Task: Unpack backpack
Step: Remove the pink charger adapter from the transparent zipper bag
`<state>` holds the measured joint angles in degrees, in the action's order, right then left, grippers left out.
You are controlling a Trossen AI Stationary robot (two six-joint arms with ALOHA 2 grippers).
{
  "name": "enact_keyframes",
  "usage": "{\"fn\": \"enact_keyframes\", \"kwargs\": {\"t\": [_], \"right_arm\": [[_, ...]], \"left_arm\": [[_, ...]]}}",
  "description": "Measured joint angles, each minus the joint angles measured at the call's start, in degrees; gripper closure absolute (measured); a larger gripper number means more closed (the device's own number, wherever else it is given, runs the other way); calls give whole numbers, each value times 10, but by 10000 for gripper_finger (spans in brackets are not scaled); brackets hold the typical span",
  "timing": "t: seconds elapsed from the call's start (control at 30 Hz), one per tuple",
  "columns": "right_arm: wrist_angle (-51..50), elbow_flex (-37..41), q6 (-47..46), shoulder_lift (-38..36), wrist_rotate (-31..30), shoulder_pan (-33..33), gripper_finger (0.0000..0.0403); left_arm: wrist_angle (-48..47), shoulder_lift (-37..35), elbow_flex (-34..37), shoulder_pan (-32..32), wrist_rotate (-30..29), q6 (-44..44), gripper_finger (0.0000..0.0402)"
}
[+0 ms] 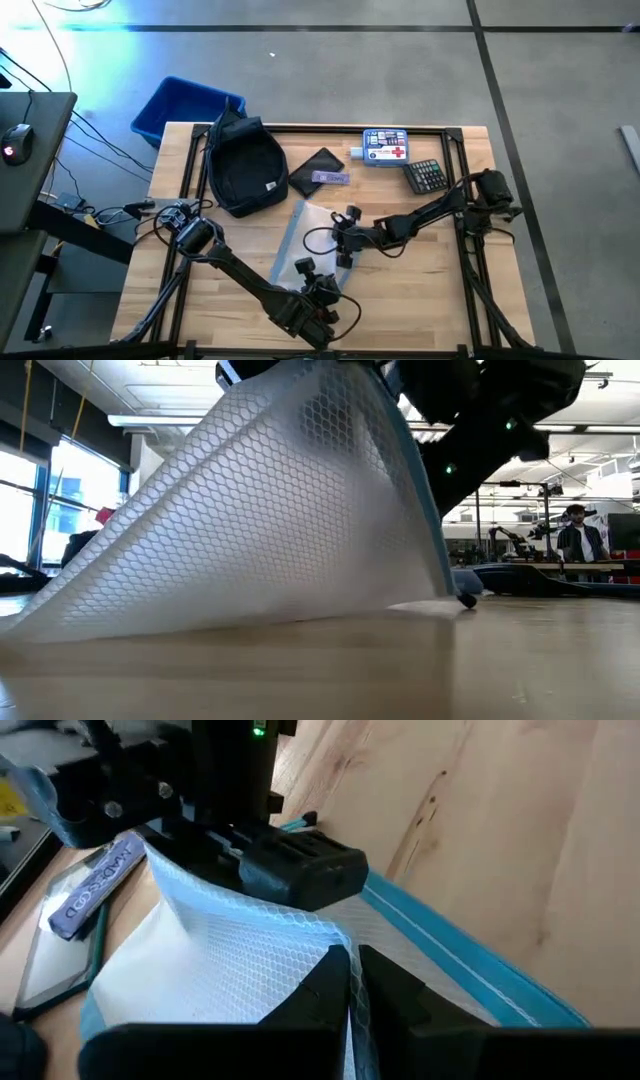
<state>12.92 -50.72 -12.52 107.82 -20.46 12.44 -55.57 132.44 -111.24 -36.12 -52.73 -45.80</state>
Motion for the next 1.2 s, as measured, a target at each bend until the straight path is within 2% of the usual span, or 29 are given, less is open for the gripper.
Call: {"fn": "enact_keyframes", "kwargs": {"t": [0.2,0.33,0.47,0.53,0.67,0.77,0.9,1.0,1.1,1.2], "right_arm": [[87,-1,-18,42,36,-20,125],[163,0,-17,66,47,-31,96],[214,0,-15,95,98,-40,96],[219,-1,-24,102,102,-41,103],[197,-2,-43,100,105,-43,134],[145,-3,-52,80,128,-43,161],[21,-2,-51,36,137,-31,182],[-55,-1,-41,7,108,-6,187],[-75,0,-25,-1,57,25,186],[-68,0,-18,-1,33,48,186]], "left_arm": [[-24,0,0,-5,19,21,402],[-26,0,0,-8,18,42,402],[-28,0,0,-12,13,51,402],[-31,0,0,-13,12,53,402],[-38,0,0,-15,12,43,401],[-39,0,0,-19,12,41,393],[-40,-1,0,-24,21,39,351],[-47,-4,-10,-28,28,32,306],[-43,-8,-37,-33,31,37,267],[-46,-9,-67,-39,26,48,242]]}}
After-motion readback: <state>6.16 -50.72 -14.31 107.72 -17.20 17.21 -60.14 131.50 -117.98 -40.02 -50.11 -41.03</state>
